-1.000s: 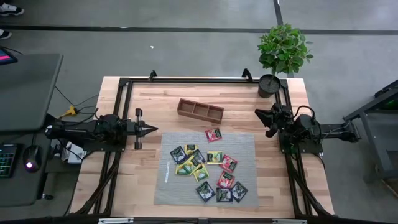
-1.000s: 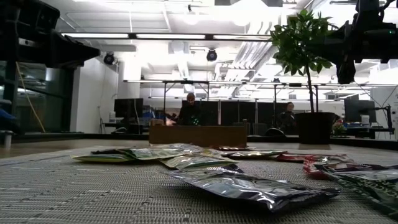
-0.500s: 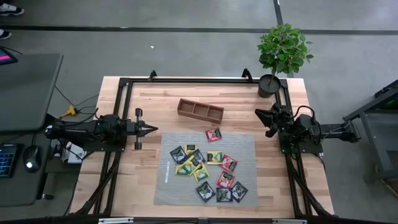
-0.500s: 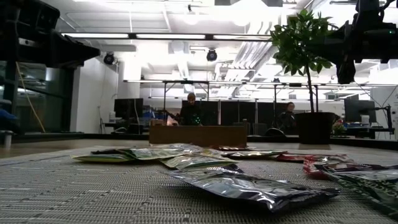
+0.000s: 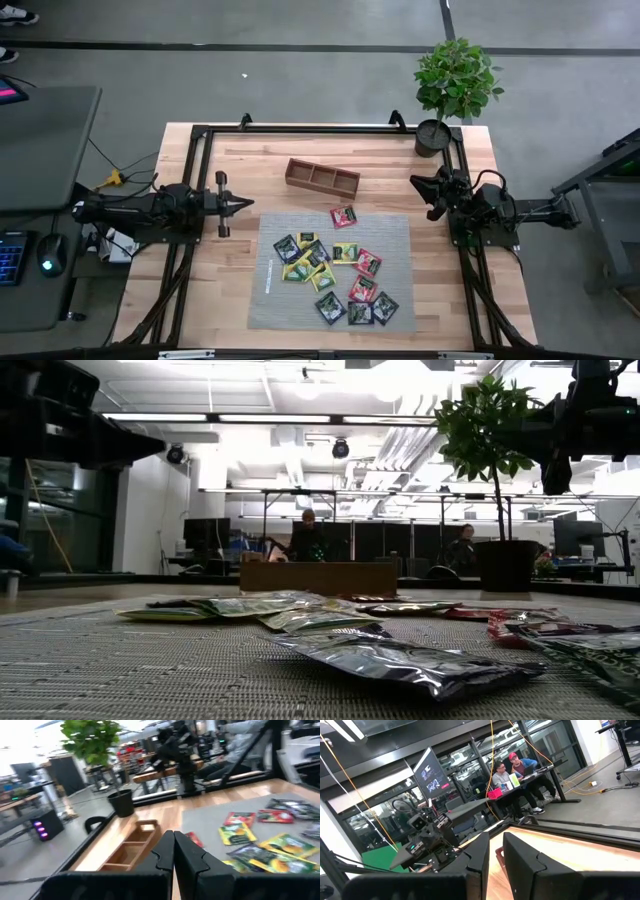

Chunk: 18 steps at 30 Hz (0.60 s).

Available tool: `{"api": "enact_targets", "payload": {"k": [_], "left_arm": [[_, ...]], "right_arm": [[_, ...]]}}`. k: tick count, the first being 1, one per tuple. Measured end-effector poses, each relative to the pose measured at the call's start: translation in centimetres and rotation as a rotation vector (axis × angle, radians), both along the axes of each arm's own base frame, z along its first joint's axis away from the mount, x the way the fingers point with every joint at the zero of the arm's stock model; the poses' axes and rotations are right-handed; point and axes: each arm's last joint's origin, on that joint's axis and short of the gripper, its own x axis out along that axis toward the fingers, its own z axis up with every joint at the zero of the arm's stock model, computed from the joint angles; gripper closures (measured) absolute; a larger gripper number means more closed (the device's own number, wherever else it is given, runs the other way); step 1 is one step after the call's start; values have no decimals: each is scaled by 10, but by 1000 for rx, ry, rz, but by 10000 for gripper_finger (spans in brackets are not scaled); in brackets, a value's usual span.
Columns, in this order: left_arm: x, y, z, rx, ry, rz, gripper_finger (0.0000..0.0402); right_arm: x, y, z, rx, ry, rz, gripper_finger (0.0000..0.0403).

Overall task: Pick & Place Tea
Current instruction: Put the purple tea bag into the left section of the wooden organizer

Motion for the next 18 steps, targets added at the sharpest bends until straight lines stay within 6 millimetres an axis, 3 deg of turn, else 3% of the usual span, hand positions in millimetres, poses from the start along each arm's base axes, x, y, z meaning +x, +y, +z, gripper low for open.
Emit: {"api": "enact_targets", "payload": {"k": [13,18], "left_arm": [[-2,6,3,35,-15,203,400],[-3,8,3,-2,-28,303,376]], "right_arm": [[0,0,0,0,0,0,350],[0,0,0,0,0,0,350]]}}
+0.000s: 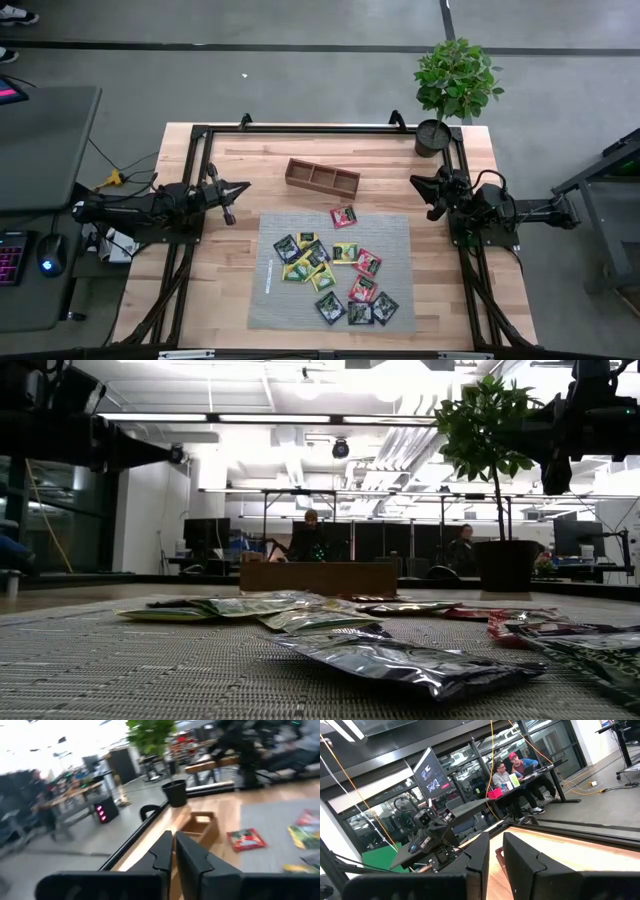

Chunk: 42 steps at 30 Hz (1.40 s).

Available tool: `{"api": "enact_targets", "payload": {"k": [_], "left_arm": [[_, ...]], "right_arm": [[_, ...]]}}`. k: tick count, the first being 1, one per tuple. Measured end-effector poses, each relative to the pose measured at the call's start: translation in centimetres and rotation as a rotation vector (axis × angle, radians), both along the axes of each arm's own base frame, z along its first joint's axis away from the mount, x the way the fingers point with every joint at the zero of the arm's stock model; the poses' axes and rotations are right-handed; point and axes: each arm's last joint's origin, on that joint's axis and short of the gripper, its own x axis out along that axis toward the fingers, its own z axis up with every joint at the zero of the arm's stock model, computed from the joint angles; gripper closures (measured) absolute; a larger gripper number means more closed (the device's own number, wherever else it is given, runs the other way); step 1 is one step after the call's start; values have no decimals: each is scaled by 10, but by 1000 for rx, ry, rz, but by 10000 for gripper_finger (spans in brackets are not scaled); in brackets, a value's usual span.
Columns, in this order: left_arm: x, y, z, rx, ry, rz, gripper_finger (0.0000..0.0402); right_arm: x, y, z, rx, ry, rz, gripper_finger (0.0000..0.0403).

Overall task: Pick & Place Tea
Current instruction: Put the purple tea bag into the left section of the wooden organizer

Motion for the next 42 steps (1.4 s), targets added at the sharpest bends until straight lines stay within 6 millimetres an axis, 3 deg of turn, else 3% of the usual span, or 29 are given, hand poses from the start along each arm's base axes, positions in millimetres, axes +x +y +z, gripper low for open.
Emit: {"api": "enact_targets", "payload": {"k": [9,16,24,31,36,42], "left_arm": [[-1,2,0,-112,-58,69,317],[-1,1,0,-163,-83,31,312],[0,0,0,-179,-84,-7,312],[6,-1,-7,-177,4,-41,312],[14,-3,-18,-224,118,-74,312],[22,-4,-29,-478,126,-42,312]], "right_arm": [[-1,-1,0,27,-12,-50,350],[-1,-1,1,142,-71,-12,350],[-1,-3,0,120,-53,-72,350],[2,-1,27,13,25,-44,350],[22,0,52,-22,284,-41,350],[71,4,74,-15,586,69,350]]}}
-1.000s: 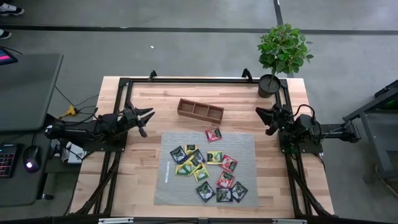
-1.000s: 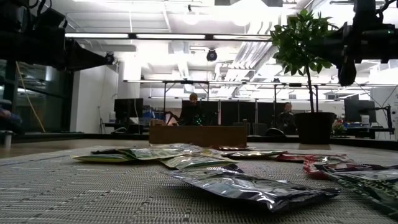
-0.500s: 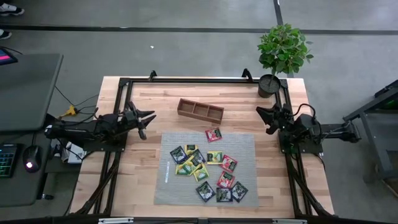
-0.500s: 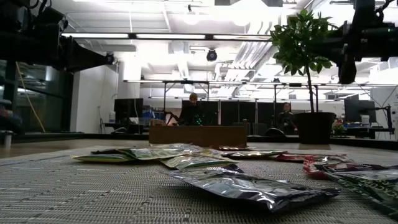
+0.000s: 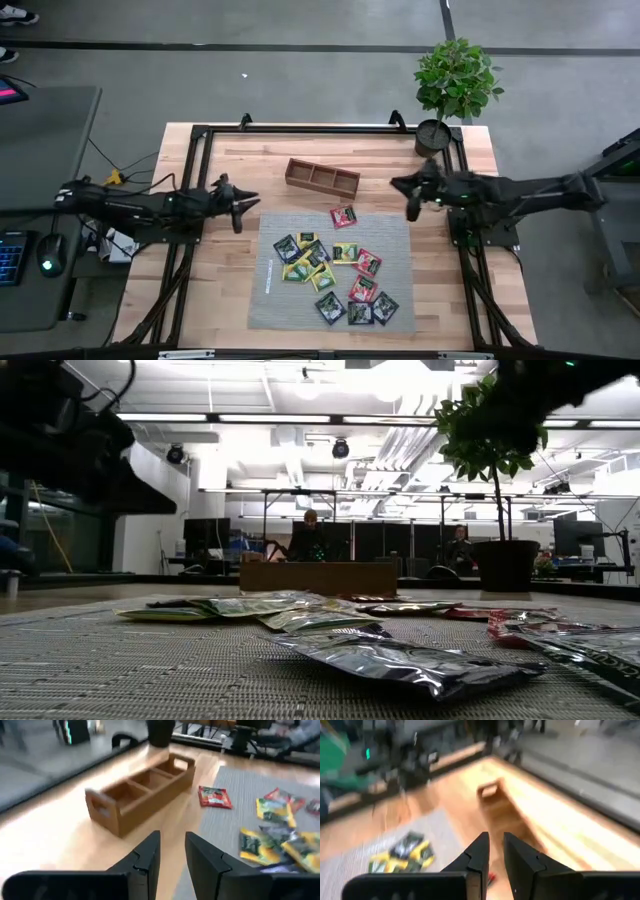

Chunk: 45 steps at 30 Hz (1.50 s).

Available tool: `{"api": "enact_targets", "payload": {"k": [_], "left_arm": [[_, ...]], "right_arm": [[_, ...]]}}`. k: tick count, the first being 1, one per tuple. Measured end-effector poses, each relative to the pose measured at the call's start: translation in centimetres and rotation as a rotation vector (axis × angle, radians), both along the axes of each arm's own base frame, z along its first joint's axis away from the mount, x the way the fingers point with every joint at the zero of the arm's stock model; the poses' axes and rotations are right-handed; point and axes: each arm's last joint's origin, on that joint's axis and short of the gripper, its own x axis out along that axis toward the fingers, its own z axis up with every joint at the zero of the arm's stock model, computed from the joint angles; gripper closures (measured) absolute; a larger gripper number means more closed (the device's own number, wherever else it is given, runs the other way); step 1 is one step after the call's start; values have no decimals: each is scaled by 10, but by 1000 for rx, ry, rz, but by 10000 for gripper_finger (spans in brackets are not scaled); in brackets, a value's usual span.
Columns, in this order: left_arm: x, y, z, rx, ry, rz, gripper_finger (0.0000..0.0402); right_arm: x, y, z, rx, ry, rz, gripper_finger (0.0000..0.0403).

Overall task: Pick & Place Tea
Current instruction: Put the purple tea bag into the left section of the wooden organizer

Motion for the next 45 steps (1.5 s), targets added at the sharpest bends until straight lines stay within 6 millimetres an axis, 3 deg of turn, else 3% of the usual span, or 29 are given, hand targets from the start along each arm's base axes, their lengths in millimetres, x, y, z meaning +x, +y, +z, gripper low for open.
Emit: {"api": "enact_targets", "payload": {"k": [4,7,11,16,20,26,31,40,45], "left_arm": [[6,-2,2,-136,-62,-43,312],[11,-4,6,-162,-115,-96,312],[22,-6,18,-54,-56,-181,312],[43,-10,28,104,62,-335,312],[61,-14,19,96,175,-447,312],[70,-19,-12,-94,341,-547,312],[74,-21,-16,-129,327,-630,312],[73,-21,-16,-121,333,-624,312],[73,-20,-17,-109,338,-592,312]], "right_arm": [[34,1,1,87,148,55,350],[54,-2,-9,161,234,93,350],[72,-7,-26,245,312,138,350],[81,-14,-35,324,326,157,350],[83,-16,-32,371,278,164,350],[88,-11,-28,388,215,171,350],[98,1,-27,335,158,218,350],[139,21,-64,322,110,298,350],[179,28,-68,291,129,390,350]]}}
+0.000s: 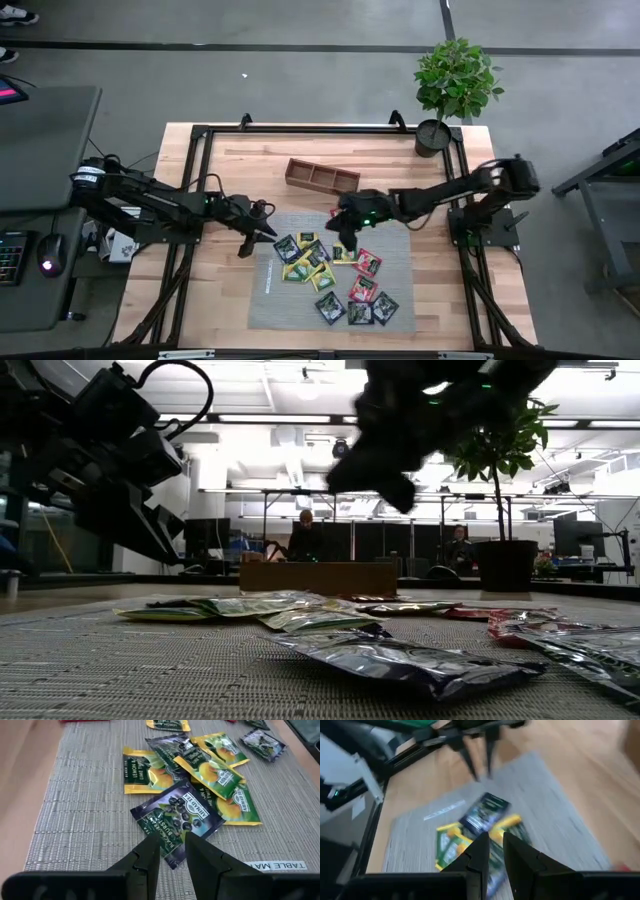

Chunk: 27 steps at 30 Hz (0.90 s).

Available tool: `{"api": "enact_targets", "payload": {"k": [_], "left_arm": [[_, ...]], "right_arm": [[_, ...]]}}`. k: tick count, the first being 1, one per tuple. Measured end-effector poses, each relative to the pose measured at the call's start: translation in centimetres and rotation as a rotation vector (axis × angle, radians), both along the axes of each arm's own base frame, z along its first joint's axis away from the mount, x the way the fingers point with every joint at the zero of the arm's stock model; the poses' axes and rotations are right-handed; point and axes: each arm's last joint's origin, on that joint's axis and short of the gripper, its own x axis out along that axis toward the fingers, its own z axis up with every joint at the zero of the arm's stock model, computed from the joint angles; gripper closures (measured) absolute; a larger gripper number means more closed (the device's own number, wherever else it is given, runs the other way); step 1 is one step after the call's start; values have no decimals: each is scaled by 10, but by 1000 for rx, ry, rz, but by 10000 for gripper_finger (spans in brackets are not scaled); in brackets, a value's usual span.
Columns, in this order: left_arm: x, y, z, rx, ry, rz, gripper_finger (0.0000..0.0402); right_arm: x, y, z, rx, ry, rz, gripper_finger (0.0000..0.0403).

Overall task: Pick & Place Tea
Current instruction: Put the purple tea bag into the left section of the wooden organizer

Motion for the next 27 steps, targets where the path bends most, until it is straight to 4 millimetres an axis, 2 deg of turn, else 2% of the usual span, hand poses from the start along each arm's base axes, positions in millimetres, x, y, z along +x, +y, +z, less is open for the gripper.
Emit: {"api": "enact_targets", "payload": {"k": [5,9,12,18,22,27], "left_arm": [[0,1,0,-14,7,32,312],[0,1,0,-32,11,46,312],[0,1,0,-33,10,47,312],[0,1,0,-19,8,60,312],[0,1,-1,-12,17,70,312],[-1,2,-2,-63,52,108,312]], "right_arm": [[41,5,-1,-49,72,113,350],[59,4,-1,-88,98,114,350],[65,0,1,-96,93,84,355],[65,-2,0,-124,112,58,398],[65,-2,1,-129,102,36,398],[66,7,2,-172,77,84,401]]}}
